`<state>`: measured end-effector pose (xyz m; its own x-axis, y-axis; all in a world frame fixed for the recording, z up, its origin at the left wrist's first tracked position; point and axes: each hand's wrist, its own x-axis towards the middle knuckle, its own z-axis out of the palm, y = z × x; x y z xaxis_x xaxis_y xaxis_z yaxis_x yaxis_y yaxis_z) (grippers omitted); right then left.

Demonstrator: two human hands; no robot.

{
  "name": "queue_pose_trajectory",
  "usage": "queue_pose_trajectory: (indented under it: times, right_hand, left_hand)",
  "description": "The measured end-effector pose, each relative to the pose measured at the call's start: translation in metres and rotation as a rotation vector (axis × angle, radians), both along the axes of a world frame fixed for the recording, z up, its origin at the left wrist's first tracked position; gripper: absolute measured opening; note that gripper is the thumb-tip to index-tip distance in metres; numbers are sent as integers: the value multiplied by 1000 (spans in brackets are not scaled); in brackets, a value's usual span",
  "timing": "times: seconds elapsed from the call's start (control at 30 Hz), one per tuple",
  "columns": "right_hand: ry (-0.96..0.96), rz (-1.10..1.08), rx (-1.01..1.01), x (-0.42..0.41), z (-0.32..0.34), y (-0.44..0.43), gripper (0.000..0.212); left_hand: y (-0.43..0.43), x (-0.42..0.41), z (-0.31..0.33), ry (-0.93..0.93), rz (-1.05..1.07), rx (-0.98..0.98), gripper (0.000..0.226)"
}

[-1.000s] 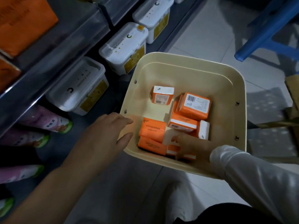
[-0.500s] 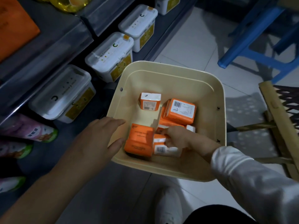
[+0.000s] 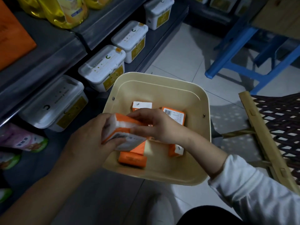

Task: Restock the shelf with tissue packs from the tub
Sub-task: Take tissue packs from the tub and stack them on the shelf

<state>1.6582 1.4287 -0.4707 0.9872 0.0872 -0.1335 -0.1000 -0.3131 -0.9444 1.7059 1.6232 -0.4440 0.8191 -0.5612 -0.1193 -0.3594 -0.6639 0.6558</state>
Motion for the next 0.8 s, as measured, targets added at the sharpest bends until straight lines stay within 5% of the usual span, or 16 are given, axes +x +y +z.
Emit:
queue_pose_trajectory:
  times: [0.13,0.3,0.63,0.8]
  right_hand:
    - [157,-265,-269,4,-52,-19,29]
    - [453,-234,-805,-10,-115,-53,66]
    - [365,78,-1198,-21,-162,-54,66]
    - [475,189,-1270,-19,-169,-45,60]
  left_hand:
    - [5,2,4,-55,138,-6,40]
    - [13,11,5,-45,343,-88,46]
    - [21,21,-4,-9,444,-106,45]
    - [20,19,-3,9,452,-119,44]
